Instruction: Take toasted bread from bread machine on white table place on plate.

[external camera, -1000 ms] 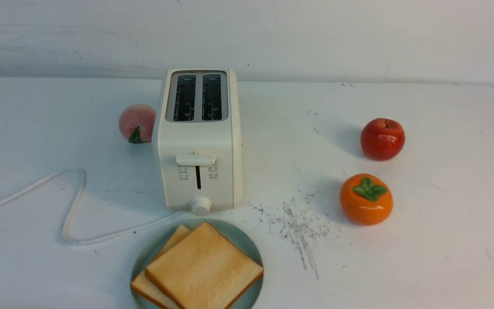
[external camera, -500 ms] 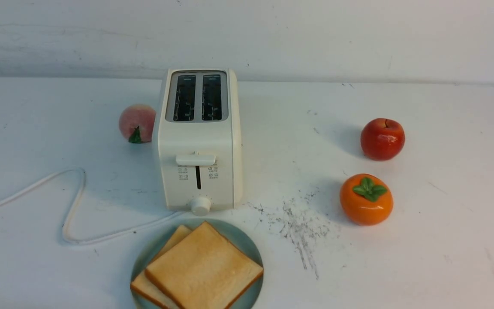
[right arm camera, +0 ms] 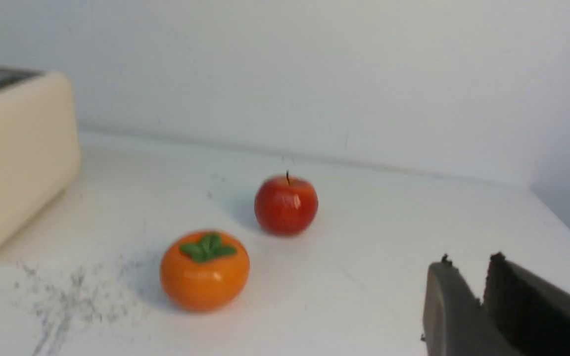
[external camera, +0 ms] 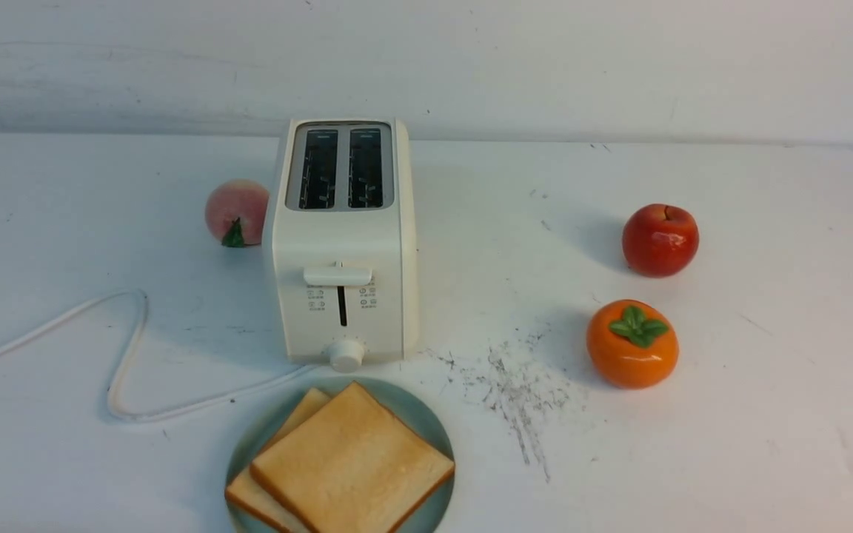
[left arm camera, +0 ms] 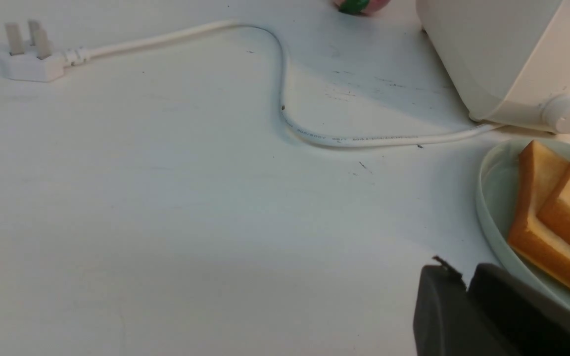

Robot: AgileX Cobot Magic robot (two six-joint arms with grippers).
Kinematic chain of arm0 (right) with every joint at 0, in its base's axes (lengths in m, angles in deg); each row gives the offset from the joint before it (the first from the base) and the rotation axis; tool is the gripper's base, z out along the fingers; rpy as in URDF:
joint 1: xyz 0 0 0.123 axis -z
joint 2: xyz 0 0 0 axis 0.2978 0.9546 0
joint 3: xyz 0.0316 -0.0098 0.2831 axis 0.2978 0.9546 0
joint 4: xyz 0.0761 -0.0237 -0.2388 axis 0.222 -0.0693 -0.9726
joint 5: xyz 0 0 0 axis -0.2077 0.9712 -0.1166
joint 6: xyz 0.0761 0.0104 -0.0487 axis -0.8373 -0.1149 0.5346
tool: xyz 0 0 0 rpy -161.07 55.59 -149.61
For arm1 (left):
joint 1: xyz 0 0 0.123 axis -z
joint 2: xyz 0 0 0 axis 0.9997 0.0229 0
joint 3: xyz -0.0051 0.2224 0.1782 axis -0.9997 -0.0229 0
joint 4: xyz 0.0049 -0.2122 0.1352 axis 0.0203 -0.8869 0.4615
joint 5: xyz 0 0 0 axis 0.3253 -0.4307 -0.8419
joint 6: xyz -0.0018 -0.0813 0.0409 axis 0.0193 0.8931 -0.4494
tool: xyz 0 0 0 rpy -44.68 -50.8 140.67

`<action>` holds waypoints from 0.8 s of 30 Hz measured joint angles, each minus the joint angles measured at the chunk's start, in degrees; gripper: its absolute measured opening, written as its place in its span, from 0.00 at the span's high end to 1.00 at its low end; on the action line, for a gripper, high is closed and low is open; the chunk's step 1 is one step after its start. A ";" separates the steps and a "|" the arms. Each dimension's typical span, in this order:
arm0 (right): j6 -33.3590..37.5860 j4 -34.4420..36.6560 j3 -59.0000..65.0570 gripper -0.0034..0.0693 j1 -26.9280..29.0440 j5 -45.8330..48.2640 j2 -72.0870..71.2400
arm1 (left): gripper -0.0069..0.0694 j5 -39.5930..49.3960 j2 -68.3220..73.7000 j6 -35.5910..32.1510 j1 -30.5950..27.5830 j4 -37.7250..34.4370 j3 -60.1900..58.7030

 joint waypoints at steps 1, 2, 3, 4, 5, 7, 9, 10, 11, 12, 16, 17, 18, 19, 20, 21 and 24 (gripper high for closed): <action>-1.82 -1.01 1.79 0.78 0.00 0.07 0.00 | 0.82 0.00 0.00 0.00 0.00 0.00 0.00; -3.93 -1.91 4.06 0.78 0.00 0.26 0.00 | 0.81 0.00 0.00 0.00 0.00 0.00 0.00; -4.29 -2.30 4.43 0.78 0.00 0.26 0.00 | 0.81 0.00 0.00 0.00 0.00 0.00 0.00; -7.09 -3.73 7.29 0.78 0.00 1.13 0.00 | 0.81 0.00 0.00 0.00 0.00 0.00 0.00; -8.45 -4.52 7.99 0.77 0.00 3.04 0.00 | 0.81 0.00 0.00 0.00 0.00 0.00 0.00; -9.96 -5.33 8.14 0.77 0.00 5.20 0.00 | 0.81 0.06 0.00 0.00 0.00 0.00 0.00; -12.41 -6.59 7.95 0.77 0.00 6.41 0.00 | 0.81 0.12 0.00 0.00 0.00 0.00 0.00; -12.80 -6.84 7.95 0.76 0.00 6.50 0.00 | 0.81 0.14 0.00 0.00 0.00 0.00 0.00; -13.76 -7.14 7.89 0.76 0.00 6.73 0.00 | 0.80 0.14 0.00 0.00 0.00 0.00 0.00; -14.28 -7.21 7.89 0.76 0.00 6.79 0.00 | 0.80 0.14 0.00 0.00 0.00 0.00 0.00; -15.46 -7.39 7.84 0.75 0.00 6.90 0.00 | 0.80 0.19 0.00 0.00 0.00 0.00 0.00; -15.48 -7.39 7.84 0.75 0.00 6.90 0.00 | 0.79 0.19 0.00 0.00 0.00 0.00 0.00; -15.53 -7.41 7.84 0.75 0.00 6.90 0.00 | 0.79 0.19 0.00 0.00 0.00 0.00 0.00; -15.53 -7.41 7.84 0.75 0.00 6.90 0.00 | 0.79 0.19 0.00 0.00 0.00 0.00 0.00; -15.53 -7.41 7.84 0.75 0.00 6.90 0.00 | 0.79 0.19 0.00 0.00 0.00 0.00 0.00; -15.53 -7.41 7.84 0.75 0.00 6.90 0.00 | 0.79 0.19 0.00 0.00 0.00 0.00 0.00; -15.53 -7.41 7.84 0.75 0.00 6.90 0.00 | 0.79 0.19 0.00 0.00 0.00 0.00 0.00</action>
